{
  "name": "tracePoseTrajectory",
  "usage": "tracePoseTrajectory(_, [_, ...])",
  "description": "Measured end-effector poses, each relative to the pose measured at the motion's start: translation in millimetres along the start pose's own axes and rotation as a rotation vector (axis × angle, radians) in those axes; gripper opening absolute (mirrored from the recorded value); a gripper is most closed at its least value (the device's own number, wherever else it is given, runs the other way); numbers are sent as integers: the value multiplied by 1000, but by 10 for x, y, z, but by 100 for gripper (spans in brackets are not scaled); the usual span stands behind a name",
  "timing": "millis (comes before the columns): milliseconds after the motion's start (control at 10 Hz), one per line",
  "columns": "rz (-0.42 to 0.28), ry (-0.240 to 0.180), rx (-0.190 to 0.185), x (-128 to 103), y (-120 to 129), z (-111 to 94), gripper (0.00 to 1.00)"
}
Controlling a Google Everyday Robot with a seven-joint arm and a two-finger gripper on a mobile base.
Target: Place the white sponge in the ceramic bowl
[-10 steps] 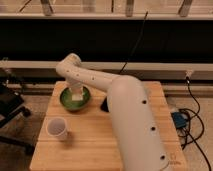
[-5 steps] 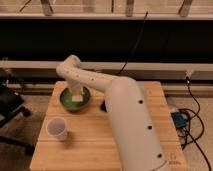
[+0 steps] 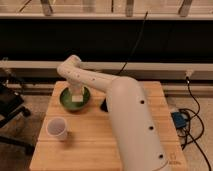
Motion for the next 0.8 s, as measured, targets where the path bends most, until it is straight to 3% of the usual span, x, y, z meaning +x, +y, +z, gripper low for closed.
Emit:
tracePoseTrajectory(600, [-16, 8, 6, 70, -4, -318, 80])
tracePoseTrajectory(800, [-14, 6, -1, 54, 26, -273, 80])
